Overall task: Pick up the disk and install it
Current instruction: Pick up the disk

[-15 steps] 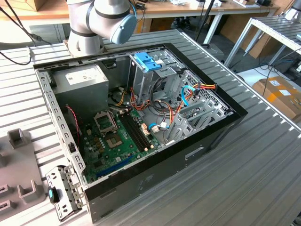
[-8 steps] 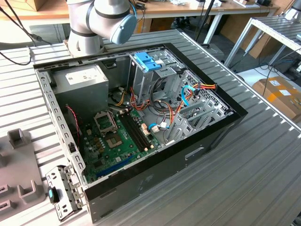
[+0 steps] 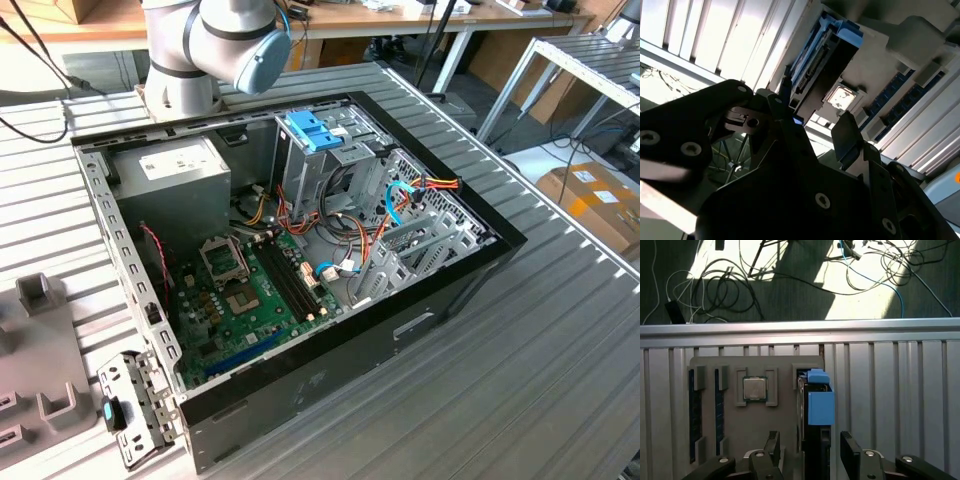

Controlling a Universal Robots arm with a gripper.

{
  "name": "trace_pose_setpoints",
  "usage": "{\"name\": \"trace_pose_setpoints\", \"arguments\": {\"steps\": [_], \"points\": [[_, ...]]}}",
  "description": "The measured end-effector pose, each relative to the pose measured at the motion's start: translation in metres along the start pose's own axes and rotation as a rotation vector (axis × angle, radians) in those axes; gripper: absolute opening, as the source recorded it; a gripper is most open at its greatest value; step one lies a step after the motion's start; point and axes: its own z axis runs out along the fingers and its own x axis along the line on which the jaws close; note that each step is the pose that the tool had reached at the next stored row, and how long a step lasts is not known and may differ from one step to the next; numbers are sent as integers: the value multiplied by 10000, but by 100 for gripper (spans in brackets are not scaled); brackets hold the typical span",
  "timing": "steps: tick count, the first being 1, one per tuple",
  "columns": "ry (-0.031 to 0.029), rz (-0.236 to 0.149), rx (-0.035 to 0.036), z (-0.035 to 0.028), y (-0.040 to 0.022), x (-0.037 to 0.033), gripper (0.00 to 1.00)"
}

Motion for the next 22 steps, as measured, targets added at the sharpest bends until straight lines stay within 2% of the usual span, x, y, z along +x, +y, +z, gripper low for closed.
{"name": "trace_pose_setpoints", "arguments": {"steps": [3,8,15,17,22], "points": [[0,0,0,113,-1,-1,60],[-2,1,1,214,-3,-2,60],[-7,0,0,238,-3,-33,60],[-7,0,0,239,-1,-69,60],[-7,0,0,240,-1,-77,60]]}}
